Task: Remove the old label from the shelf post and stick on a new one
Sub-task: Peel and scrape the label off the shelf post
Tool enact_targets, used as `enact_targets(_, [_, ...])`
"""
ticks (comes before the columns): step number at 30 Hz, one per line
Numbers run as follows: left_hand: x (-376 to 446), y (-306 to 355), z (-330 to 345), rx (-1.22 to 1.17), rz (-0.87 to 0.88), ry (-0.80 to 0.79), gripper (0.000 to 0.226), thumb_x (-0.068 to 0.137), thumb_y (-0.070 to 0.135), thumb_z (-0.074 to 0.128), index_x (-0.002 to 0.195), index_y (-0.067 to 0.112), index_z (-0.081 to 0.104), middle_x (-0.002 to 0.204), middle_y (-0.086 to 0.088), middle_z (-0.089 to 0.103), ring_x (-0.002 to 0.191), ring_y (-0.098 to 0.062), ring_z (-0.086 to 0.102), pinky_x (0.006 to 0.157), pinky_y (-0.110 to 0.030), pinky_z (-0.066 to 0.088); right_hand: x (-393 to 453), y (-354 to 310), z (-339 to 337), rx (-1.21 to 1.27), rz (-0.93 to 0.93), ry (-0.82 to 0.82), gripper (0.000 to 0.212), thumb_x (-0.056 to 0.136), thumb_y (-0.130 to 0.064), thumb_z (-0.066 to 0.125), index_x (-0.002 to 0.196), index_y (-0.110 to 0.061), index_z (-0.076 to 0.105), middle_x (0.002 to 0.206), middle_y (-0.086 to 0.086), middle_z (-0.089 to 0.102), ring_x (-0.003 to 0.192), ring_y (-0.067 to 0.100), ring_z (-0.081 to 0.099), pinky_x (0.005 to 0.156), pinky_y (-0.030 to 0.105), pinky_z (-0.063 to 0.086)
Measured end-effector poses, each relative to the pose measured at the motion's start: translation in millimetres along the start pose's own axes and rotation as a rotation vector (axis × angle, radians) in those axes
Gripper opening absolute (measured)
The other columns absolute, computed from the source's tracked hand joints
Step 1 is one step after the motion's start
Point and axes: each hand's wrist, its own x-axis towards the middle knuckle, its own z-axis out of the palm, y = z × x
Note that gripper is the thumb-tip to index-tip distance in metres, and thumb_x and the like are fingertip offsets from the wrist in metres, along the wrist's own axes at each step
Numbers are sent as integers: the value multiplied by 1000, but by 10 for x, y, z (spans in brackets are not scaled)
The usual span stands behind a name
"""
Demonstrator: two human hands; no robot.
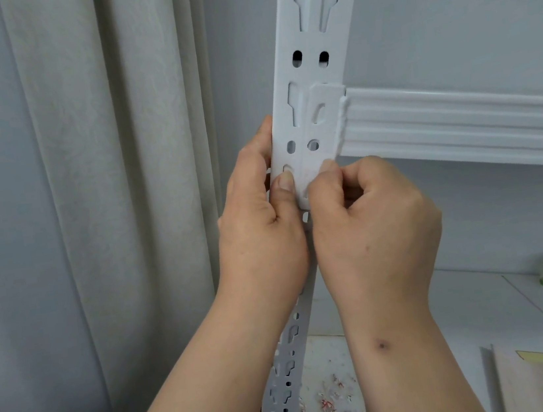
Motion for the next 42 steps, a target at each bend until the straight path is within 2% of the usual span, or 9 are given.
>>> enact_targets(2, [-2, 1, 3, -11, 7, 0, 53, 103, 13, 45, 142, 49, 42, 131, 22, 61, 111, 1, 62, 99, -28, 50, 12, -11, 0, 4, 16, -9, 27, 82, -28, 56, 59, -15, 58, 52, -4, 58, 47, 22, 52, 62, 37, 52])
enact_targets(5, [3, -14, 7, -17, 19, -2, 52, 102, 16, 45, 143, 47, 41, 135, 21, 59, 114, 0, 62, 101, -32, 50, 12, -20, -11, 23, 46, -28, 27, 82, -30, 56, 60, -15, 60, 54, -3, 60, 50, 22, 55, 63, 41, 53])
enact_targets(13, [10, -60, 3, -32, 44, -9, 51, 102, 16, 45, 145, 43, 40, 139, 18, 57, 123, -2, 57, 106, -35, 47, 31, -24, -34, 37, 106, -80, 28, 81, -35, 55, 62, -17, 65, 57, -4, 64, 54, 24, 59, 63, 42, 52])
enact_targets(25, [21, -89, 20, -60, 62, -11, 52, 96, 24, 43, 145, 43, 40, 141, 17, 57, 130, -4, 54, 109, -36, 45, 34, -13, -7, -8, 38, -21, 29, 80, -28, 52, 55, -14, 53, 47, 0, 53, 42, 26, 47, 53, 35, 47])
enact_targets(32, [15, -80, 6, -63, 48, -14, 51, 99, 22, 44, 144, 44, 41, 140, 17, 57, 123, -2, 58, 106, -35, 47, 20, -41, 22, -28, 19, 29, 28, 78, -25, 50, 54, -12, 52, 47, 1, 52, 42, 26, 46, 56, 36, 48])
enact_targets(37, [11, -70, 4, -27, 45, -9, 52, 101, 16, 45, 143, 46, 41, 136, 21, 58, 115, 3, 60, 102, -30, 48, 10, -8, 22, -23, 33, 25, 28, 78, -23, 46, 53, -10, 47, 45, 2, 47, 41, 27, 41, 56, 40, 49])
enact_targets(42, [11, -65, 11, -32, 41, 1, 51, 97, 23, 44, 138, 53, 40, 136, 23, 57, 116, 2, 60, 104, -32, 48, -39, -5, -4, 24, 34, 12, 26, 79, -26, 49, 57, -14, 54, 49, -3, 52, 46, 17, 43, 62, 32, 49])
